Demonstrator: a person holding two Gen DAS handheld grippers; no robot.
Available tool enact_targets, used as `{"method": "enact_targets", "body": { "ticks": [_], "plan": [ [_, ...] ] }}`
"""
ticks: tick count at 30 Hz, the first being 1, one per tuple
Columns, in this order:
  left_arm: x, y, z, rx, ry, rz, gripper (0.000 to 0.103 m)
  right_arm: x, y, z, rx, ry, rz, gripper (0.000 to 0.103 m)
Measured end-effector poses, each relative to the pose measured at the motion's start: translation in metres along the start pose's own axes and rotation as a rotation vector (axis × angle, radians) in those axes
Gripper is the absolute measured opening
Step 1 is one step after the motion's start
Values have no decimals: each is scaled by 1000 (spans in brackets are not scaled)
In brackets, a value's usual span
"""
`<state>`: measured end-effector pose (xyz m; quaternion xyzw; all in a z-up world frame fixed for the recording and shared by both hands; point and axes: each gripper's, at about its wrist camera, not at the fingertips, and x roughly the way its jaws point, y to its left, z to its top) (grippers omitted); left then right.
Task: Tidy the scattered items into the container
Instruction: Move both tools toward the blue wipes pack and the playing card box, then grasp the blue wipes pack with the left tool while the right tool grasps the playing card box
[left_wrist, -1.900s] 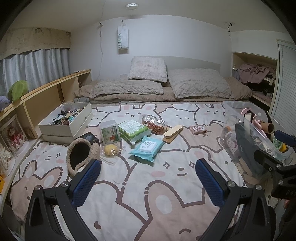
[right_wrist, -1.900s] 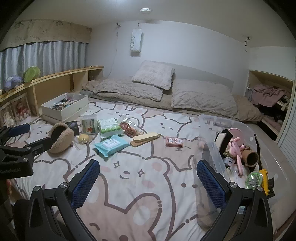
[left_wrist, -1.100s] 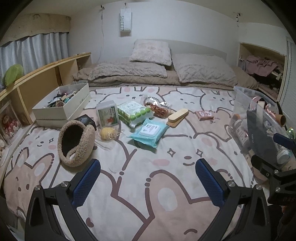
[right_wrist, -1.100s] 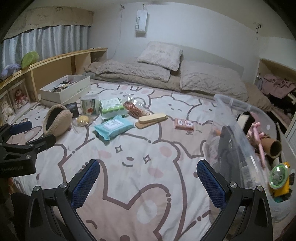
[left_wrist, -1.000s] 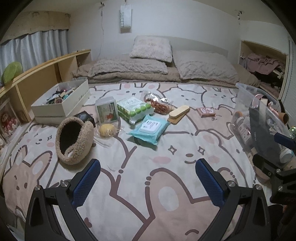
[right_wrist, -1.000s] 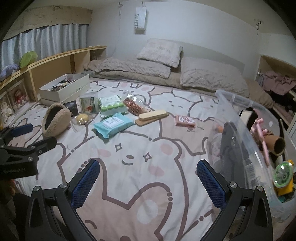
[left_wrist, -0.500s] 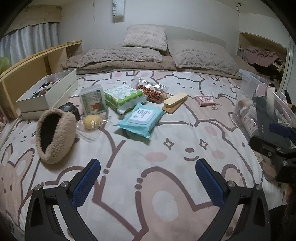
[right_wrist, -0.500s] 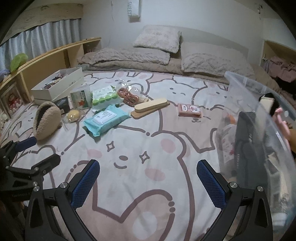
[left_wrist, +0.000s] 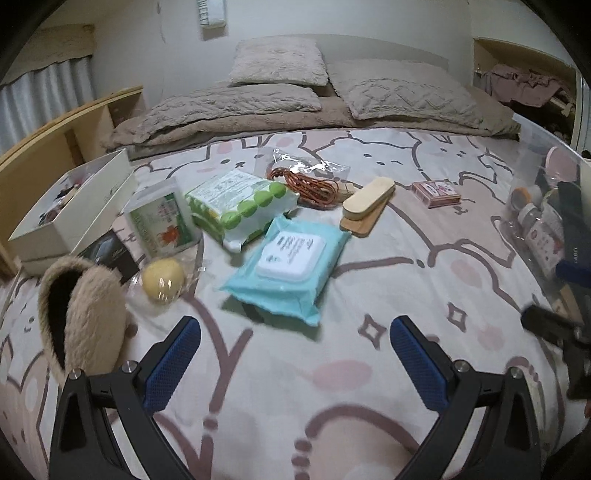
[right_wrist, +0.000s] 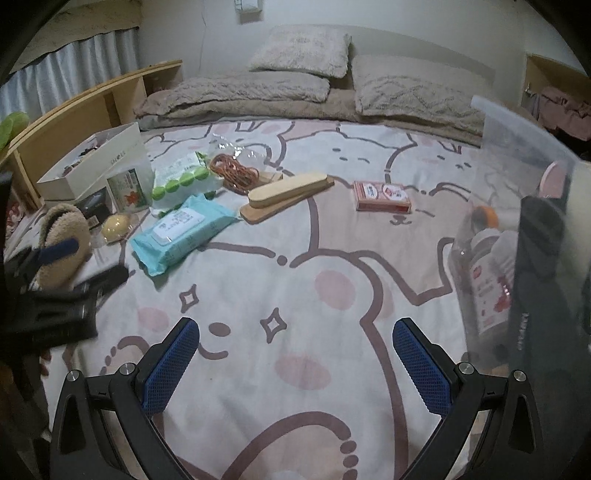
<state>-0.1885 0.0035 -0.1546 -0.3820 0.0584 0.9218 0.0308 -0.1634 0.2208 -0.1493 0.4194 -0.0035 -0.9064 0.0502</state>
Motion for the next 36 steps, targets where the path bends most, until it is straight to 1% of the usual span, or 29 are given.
{"method": "enact_targets", "body": {
  "ticks": [3,7,9,13,16,21,22,24,26,29,34,36],
  "plan": [
    [20,2,10,20,6,-6,103,8,-5,-3,15,11,13,103],
    [54,8,23,29,38,-29,103,18,-13,-6,62,17,37,103],
    [66,10,26,30,41,-14,103,24,-15,-8,77,13,44,103],
    [91,11,33,45,54,2,103,30,-11,-10,60,-7,61,103],
    [109,17,35,48,80,2,103,31,0,-9,15,-30,65,103],
    [128,19,36,35,123,-83,103,47,10,1,-55,-20,51,103],
    [131,16,34,40,130,-88,103,52,9,5,-69,-15,40,103],
    [136,11,30,67,139,-68,103,63,3,15,-85,-16,2,103],
    [137,8,26,85,131,-56,103,76,-7,27,-74,-14,-28,103],
    [136,11,27,69,125,-76,103,93,-22,41,-47,-20,-64,103],
    [136,11,25,59,116,-79,102,128,-42,61,-86,-17,-197,103],
    [136,11,24,58,116,-79,102,144,-49,66,-72,18,-196,103]
  ]
}}
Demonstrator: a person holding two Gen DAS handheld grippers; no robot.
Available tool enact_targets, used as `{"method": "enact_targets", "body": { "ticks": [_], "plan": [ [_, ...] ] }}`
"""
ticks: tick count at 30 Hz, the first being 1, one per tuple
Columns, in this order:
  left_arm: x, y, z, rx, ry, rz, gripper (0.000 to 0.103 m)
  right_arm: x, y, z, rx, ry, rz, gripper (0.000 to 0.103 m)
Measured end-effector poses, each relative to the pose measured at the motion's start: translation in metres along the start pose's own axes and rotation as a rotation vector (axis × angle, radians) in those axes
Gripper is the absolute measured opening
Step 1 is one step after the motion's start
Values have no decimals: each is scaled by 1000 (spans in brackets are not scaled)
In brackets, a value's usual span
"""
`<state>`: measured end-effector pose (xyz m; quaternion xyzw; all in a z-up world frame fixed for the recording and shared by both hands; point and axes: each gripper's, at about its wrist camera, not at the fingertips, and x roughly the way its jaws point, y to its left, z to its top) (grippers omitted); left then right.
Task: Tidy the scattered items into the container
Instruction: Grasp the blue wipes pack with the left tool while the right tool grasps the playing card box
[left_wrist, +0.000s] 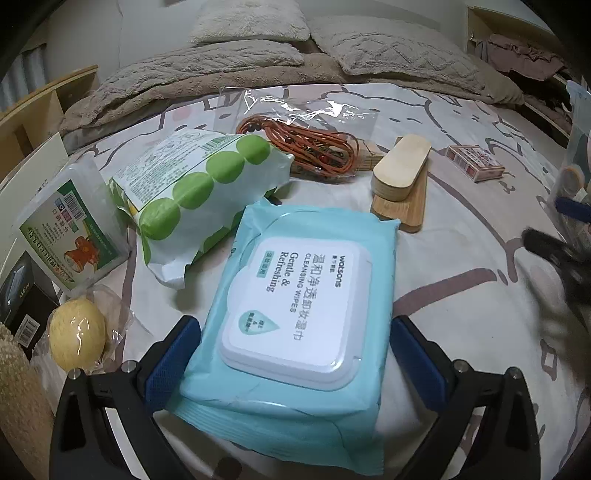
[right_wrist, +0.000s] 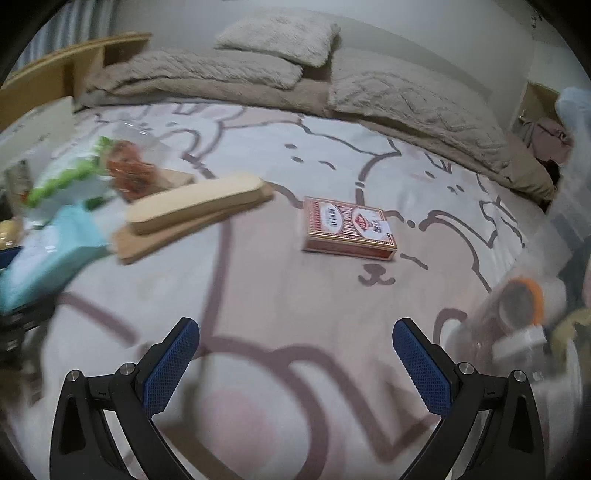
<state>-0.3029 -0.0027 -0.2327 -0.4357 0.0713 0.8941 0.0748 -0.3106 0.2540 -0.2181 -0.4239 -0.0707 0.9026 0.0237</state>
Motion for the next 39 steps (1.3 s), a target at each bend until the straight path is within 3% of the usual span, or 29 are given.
{"method": "enact_targets", "body": {
  "ticks": [5,8,12,16,25,29,35,39],
  "plan": [
    [-3,3,-3,-28,1,2,94,30,-9,12,53,103,77,103],
    [-5,3,-5,-37,3,-6,91,28,-9,31,34,50,23,103],
    [-9,-1,-8,-37,3,2,87,37,-18,51,131,0,6,103],
    [-13,-8,-13,-41,-5,30,84,64,-19,49,159,29,-92,103],
    [-16,-10,-16,-40,-8,41,81,90,-29,68,130,117,-67,103],
    [-16,-8,-16,-48,-5,35,82,105,-43,73,172,161,29,103],
    [-13,-5,-15,-82,6,14,86,106,-39,70,156,90,-2,103],
    [-11,-5,-14,-101,6,18,89,97,-34,63,140,46,30,101]
  ]
}}
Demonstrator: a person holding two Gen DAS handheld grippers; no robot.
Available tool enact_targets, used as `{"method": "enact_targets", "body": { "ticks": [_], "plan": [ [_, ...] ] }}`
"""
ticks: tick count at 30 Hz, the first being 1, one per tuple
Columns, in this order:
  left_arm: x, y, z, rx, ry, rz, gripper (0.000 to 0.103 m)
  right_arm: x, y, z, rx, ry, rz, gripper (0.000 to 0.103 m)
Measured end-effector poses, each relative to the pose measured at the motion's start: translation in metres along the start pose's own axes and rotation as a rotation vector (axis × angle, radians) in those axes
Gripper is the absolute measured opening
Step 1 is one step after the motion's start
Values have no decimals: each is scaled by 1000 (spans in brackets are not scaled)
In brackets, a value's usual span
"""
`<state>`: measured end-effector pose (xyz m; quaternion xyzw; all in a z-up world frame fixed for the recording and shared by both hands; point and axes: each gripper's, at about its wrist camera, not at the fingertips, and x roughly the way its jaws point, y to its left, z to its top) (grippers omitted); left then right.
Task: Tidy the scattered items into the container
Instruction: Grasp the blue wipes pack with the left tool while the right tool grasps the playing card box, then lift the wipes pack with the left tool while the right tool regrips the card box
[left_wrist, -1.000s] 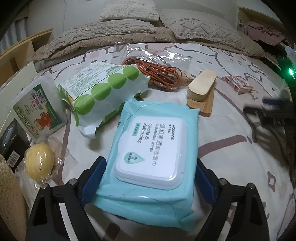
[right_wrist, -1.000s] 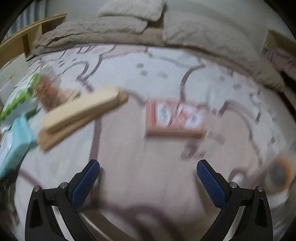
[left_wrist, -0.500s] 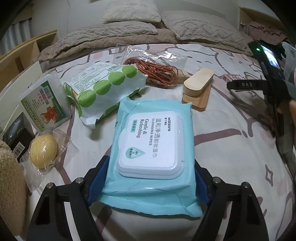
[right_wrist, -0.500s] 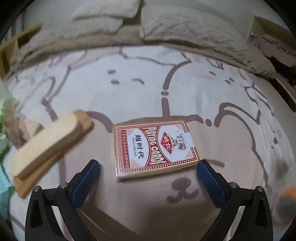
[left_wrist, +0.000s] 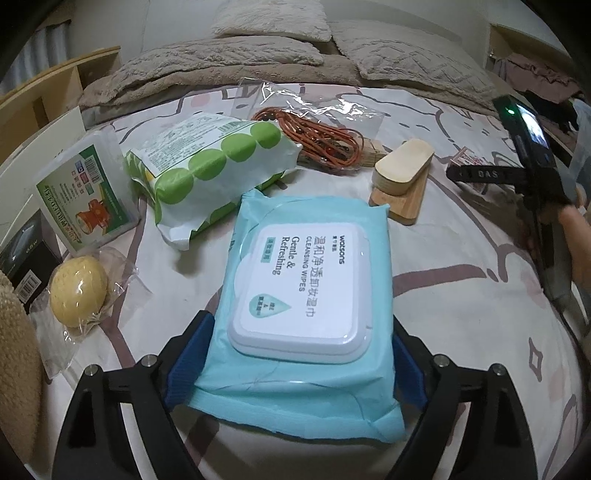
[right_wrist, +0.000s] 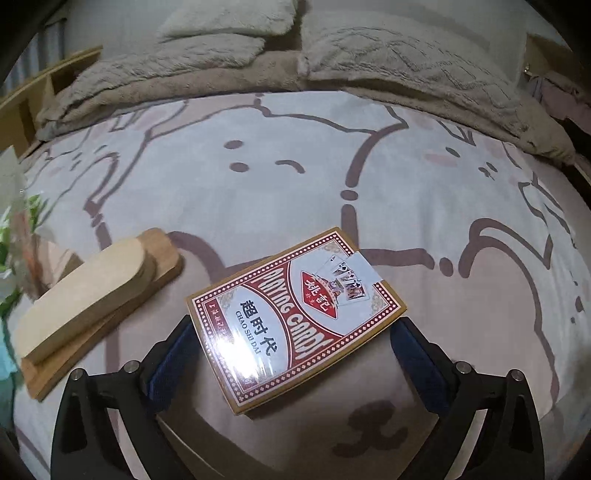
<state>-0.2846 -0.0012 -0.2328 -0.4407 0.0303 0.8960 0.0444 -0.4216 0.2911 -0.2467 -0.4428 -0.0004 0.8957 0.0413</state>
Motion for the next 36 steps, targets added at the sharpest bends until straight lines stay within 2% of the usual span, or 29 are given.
{"method": "enact_targets", "body": {
  "ticks": [7,15,22,25,29,36],
  "plan": [
    [-2,1,0,-20,-3,-14,86,-19,29,-14,-132,14,63,101],
    [-13,-1,-9,-33,2,-35,80,-61,36,-62,-200,48,107,100],
    [-29,-9,-23,-28,16,-48,79,-97,32,-102,-163,91,110,98],
    [-39,-15,-33,-18,22,-59,79,-112,32,-120,-126,105,125,94],
    [-51,-23,-48,-5,28,-64,79,-132,33,-143,-93,124,148,93],
    [-74,-33,-74,9,43,-72,79,-158,36,-171,-104,122,192,93]
  ]
}}
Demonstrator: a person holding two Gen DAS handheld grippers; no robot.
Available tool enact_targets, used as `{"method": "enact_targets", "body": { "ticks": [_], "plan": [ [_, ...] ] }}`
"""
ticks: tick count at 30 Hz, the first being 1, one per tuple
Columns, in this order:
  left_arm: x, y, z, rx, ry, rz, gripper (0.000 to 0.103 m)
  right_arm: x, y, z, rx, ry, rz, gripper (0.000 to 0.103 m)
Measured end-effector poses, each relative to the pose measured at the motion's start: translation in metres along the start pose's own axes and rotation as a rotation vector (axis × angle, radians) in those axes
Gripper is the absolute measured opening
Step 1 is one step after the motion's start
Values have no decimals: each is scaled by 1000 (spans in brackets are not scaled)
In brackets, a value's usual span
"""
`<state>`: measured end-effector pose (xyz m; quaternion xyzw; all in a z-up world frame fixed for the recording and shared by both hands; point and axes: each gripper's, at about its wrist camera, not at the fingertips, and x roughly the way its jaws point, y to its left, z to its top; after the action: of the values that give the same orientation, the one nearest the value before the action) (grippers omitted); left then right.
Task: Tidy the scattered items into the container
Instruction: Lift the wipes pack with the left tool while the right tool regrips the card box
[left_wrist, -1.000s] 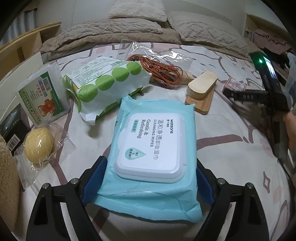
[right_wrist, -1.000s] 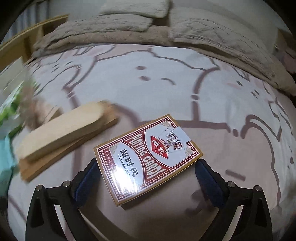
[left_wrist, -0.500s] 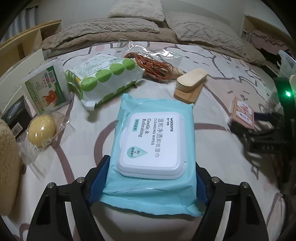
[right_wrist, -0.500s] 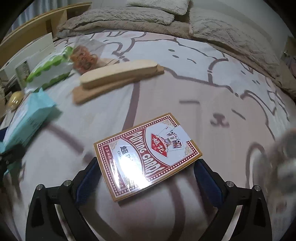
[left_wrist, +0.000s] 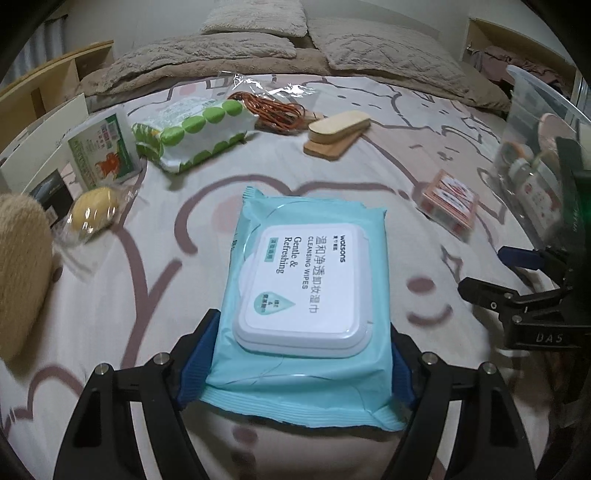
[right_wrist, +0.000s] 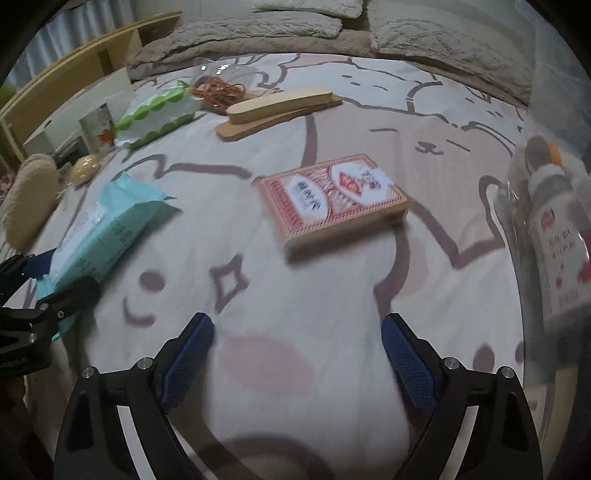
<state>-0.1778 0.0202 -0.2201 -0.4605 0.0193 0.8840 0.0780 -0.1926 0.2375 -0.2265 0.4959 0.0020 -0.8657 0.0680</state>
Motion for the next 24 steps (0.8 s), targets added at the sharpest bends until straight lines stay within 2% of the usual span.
{"method": "enact_targets", "body": {
  "ticks": [5,9,11,13,18,24],
  "plan": [
    [-17,-5,-22,-1,11,-9,79,-9,0,-1,-6,-26,-12,94],
    [-25,-8,-32,3,11,-10,80,-18,-4,10,-40,-100,-40,97],
    [-27,-8,-33,0,1,-17,85,-22,-9,18,-44,-144,-47,101],
    [-34,-10,-30,-2,-33,-41,103,-23,-14,26,-39,-173,-35,103],
    [-44,-12,-19,8,-86,-71,103,-12,-26,48,-45,-191,-12,103],
    [-36,-7,-15,-19,-65,-84,103,16,-40,66,-23,-148,17,103]
  ]
}}
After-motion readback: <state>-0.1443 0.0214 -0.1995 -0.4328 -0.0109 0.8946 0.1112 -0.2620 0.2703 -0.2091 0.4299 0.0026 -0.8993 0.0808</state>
